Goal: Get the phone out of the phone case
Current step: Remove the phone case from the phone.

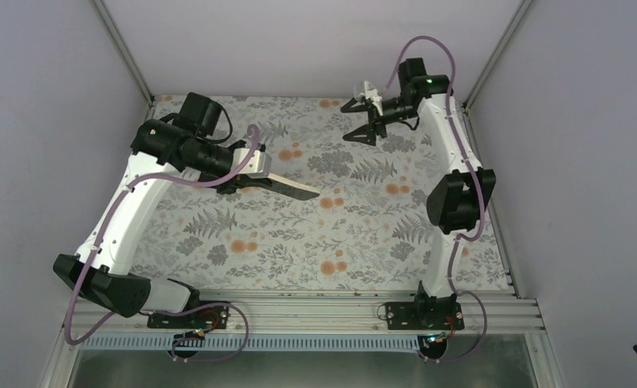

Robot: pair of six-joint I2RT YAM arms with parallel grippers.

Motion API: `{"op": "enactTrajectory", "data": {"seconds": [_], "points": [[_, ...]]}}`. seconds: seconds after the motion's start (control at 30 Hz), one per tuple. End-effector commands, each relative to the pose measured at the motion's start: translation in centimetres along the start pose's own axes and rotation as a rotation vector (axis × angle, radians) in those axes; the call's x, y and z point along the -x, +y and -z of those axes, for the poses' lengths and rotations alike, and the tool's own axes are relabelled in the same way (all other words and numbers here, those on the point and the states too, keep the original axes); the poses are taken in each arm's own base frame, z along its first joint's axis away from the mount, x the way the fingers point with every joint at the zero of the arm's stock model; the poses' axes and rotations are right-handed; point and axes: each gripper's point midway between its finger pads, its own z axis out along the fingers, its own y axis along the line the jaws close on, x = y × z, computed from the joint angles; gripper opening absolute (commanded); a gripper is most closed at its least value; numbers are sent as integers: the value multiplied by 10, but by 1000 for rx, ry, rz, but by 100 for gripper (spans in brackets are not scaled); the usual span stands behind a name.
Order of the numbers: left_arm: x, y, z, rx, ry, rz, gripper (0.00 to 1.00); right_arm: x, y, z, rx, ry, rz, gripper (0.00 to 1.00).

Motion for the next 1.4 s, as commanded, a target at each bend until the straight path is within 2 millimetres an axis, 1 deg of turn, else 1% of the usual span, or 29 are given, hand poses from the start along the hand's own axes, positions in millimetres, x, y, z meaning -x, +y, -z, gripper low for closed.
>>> {"op": "enactTrajectory", "data": {"seconds": [0.0, 0.03, 0.17, 0.2, 0.23, 0.37, 0.43, 0.57, 0.73, 0.87, 1.03, 1.23, 1.37], "points": [[9, -4, 2, -18, -51, -35, 2, 15, 2, 8, -13, -38, 6, 88], [8, -2, 1, -21, -48, -33, 2, 13, 10, 6, -1, -34, 9, 88], [6, 9, -4, -28, -41, -4, 2, 7, 68, -20, 92, 25, 69, 87], [6, 13, -5, -28, -39, 3, 2, 9, 79, -24, 100, 30, 76, 86], [6, 15, -6, -27, -38, 6, 2, 11, 87, -27, 100, 27, 83, 86], [9, 21, -6, -22, -45, 2, 2, 21, 113, -28, 74, -17, 98, 84], [10, 22, -5, -23, -51, -1, 2, 22, 120, -29, 73, -24, 106, 84], [10, 24, -7, -26, -58, 6, 2, 19, 128, -35, 93, -24, 88, 83], [13, 25, -7, -26, -72, 8, 2, 16, 130, -41, 120, -29, 70, 81], [14, 27, -6, -20, -74, 7, 2, 20, 129, -43, 132, -46, 66, 80], [14, 29, -6, -15, -72, 7, 2, 25, 133, -47, 163, -47, 61, 80], [13, 29, -9, -27, -75, 10, 2, 28, 131, -48, 157, -50, 65, 79], [13, 29, -9, -30, -76, 10, 2, 26, 125, -50, 145, -41, 64, 78]]}}
